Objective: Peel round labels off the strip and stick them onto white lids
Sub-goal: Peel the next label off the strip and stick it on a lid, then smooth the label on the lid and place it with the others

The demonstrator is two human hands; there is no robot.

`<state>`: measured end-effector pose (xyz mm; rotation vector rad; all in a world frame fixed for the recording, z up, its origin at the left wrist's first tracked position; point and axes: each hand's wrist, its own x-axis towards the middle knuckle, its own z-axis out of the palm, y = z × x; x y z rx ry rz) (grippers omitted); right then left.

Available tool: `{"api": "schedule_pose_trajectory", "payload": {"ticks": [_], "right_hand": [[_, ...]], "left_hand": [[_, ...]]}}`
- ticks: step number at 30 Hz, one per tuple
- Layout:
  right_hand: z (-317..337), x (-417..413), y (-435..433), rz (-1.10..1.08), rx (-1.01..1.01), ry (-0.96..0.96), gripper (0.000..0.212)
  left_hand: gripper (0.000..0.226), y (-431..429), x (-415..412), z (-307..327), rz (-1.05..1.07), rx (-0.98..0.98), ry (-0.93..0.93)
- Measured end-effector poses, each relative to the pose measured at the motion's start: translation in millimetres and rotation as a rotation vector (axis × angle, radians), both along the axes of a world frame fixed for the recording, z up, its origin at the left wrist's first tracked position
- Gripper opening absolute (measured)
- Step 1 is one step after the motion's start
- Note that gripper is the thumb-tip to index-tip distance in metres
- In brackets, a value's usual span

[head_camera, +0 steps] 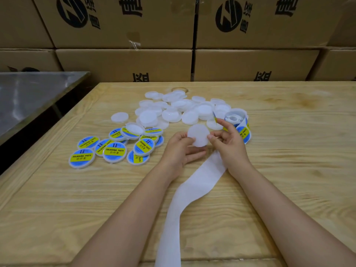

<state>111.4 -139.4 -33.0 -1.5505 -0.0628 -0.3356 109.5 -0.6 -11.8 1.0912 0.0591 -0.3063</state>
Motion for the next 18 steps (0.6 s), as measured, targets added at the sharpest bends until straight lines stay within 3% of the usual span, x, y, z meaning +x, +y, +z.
{"api": "schedule_pose_trajectory", "payload": {"ticks": [4,9,16,18], "right_hand": [[1.0,-0.2,-0.4,-0.009,-0.019,-0.025,0.045],[3.8,-1.6,0.4,-0.083,-0.056,-0.082,0.044],[9.4,-0.6,-6.0,-0.052,0.413,0.066,0.004],[10.5,-2.2,-4.8,0.034,0.385,0.104,0.014]], "left_hand": [[0.025,-2.1,2.2,-3.7,-0.039,0.1,-0.034],[0.022,0.3,3.2,-5.3,-0.059,0.107,-0.066],[0.028,6.8,9.6,-4.5,-0.011,-0.033,0.039],[0.028,7.5,9.5,-4.4,-0.034,-0.044,0.021]]}}
